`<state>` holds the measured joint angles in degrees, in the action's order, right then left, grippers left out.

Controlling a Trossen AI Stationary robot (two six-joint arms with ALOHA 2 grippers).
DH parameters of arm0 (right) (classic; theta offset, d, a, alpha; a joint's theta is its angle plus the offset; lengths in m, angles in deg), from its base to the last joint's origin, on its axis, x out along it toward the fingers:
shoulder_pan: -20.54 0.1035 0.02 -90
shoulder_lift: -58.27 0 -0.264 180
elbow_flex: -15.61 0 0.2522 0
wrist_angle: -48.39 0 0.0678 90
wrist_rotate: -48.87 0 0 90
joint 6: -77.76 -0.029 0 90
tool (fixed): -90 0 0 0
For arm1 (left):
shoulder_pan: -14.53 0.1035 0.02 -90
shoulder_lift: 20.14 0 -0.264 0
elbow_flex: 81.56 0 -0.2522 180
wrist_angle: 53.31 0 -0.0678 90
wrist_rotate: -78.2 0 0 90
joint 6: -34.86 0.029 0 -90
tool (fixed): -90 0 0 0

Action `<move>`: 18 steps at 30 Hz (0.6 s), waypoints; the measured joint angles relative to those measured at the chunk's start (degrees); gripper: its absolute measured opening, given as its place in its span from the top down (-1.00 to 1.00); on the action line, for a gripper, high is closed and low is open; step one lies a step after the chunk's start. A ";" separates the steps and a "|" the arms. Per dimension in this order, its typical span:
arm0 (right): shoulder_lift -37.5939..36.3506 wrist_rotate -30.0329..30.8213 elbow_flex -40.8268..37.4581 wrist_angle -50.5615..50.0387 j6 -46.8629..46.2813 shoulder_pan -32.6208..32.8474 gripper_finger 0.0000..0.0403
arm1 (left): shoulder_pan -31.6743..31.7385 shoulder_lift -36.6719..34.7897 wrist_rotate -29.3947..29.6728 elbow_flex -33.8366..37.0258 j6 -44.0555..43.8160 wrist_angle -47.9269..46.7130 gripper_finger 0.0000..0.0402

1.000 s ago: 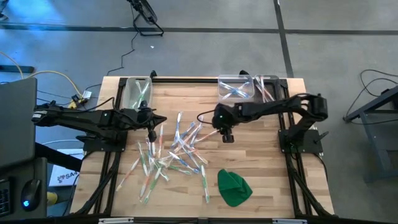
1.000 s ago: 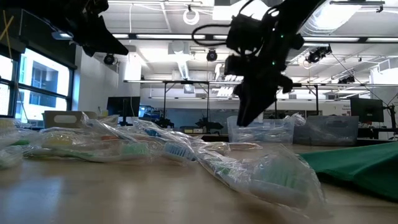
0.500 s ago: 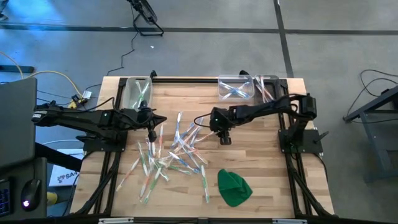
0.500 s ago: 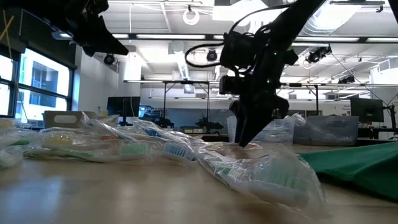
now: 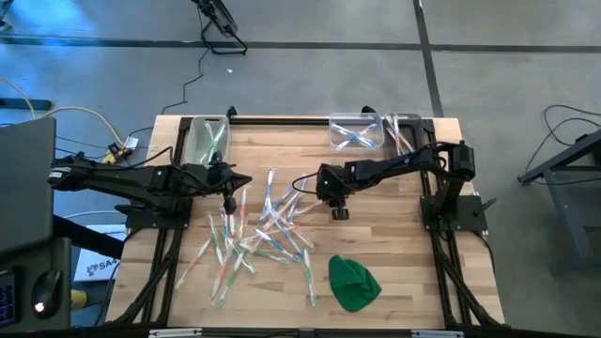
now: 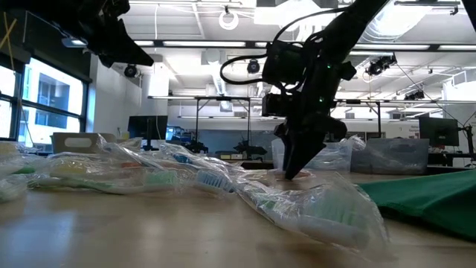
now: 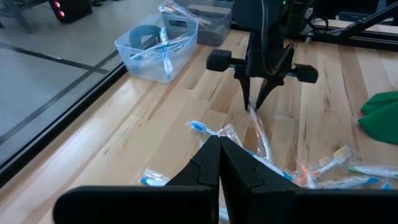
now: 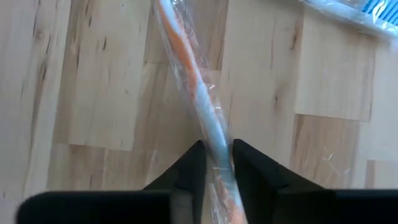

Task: Pick & Place Toothbrushes
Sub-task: Put the orange toothbrush into the black bin

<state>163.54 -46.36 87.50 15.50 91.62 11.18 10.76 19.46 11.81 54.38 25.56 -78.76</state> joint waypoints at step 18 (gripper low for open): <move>-6.72 2.51 -0.13 -15.40 2.66 -0.04 0.93 | 0.02 0.02 7.99 0.00 0.03 2.74 1.00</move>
<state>156.82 -43.85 87.37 0.10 94.28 11.13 10.79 19.48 19.80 54.38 25.59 -76.02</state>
